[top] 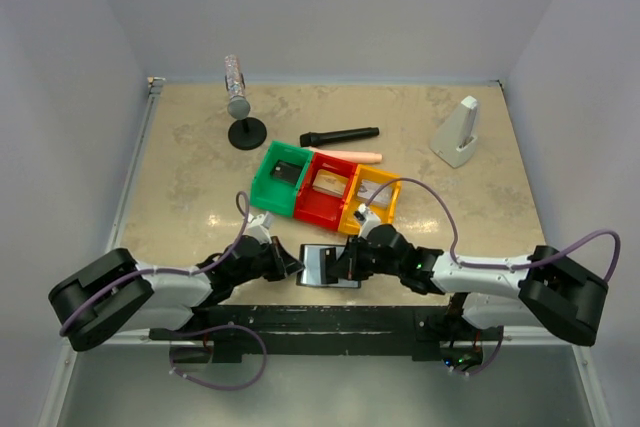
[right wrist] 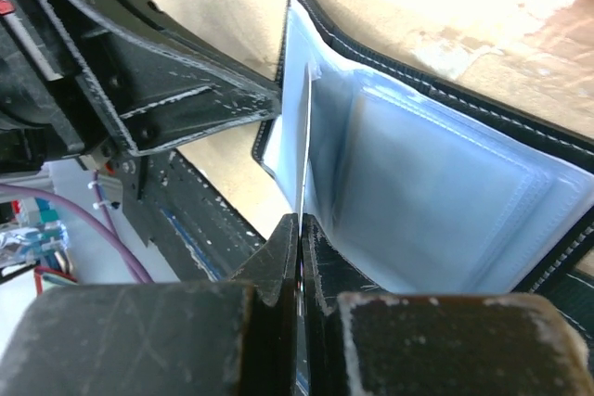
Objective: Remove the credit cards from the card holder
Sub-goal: Remove the credit card from the card holder, then place the credit card in the storage box.
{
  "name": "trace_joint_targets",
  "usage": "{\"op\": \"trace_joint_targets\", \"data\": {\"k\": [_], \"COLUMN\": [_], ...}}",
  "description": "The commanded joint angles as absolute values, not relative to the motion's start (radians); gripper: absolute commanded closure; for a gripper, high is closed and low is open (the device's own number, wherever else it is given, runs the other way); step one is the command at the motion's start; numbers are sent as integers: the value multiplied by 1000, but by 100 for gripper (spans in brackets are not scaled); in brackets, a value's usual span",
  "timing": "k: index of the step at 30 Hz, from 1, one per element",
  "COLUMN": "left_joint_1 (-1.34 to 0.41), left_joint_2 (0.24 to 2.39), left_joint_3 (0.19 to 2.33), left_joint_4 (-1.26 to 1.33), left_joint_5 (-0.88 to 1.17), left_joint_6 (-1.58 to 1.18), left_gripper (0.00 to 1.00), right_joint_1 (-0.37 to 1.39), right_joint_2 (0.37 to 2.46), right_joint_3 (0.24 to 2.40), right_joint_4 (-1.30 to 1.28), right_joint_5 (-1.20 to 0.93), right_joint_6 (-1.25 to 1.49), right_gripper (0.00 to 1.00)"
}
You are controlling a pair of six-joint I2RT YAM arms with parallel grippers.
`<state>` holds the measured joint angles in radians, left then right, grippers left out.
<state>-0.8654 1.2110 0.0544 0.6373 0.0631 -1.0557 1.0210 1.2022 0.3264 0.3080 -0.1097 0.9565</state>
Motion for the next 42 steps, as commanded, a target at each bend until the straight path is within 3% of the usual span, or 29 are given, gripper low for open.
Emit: {"op": "trace_joint_targets", "data": {"k": [1,13,17,22,25,28,31,34,42], "left_joint_1": [-868,-868,-868,-867,-864,-864,-859,-857,-856], "left_joint_2": [1180,1071,965,757,612,496,401,358,403], "left_joint_3": [3,60,118,192,189,120,14,-66,-107], "left_joint_4": [627,473,365,164,141,245,411,582,796], "left_joint_5": [32,18,17,-41,-46,-16,61,144,308], "left_joint_6": [-1046,-1019,-988,-960,-910,-893,-930,-948,-963], "left_gripper": [100,98,77,73,64,42,29,32,47], "right_joint_1": [1026,1025,1026,1028,1028,1028,1026,1026,1026], "right_joint_2": [1164,1043,973,867,830,830,874,928,939], "right_joint_3": [341,376,417,495,547,584,641,693,712], "right_joint_4": [238,19,-103,-182,-172,-114,-75,-75,-98], "right_joint_5": [-71,-3,31,17,-53,-193,-371,-489,-520], "right_joint_6": [946,931,899,809,743,697,669,658,664], "right_gripper": [100,100,100,100,100,100,100,100,100]}}
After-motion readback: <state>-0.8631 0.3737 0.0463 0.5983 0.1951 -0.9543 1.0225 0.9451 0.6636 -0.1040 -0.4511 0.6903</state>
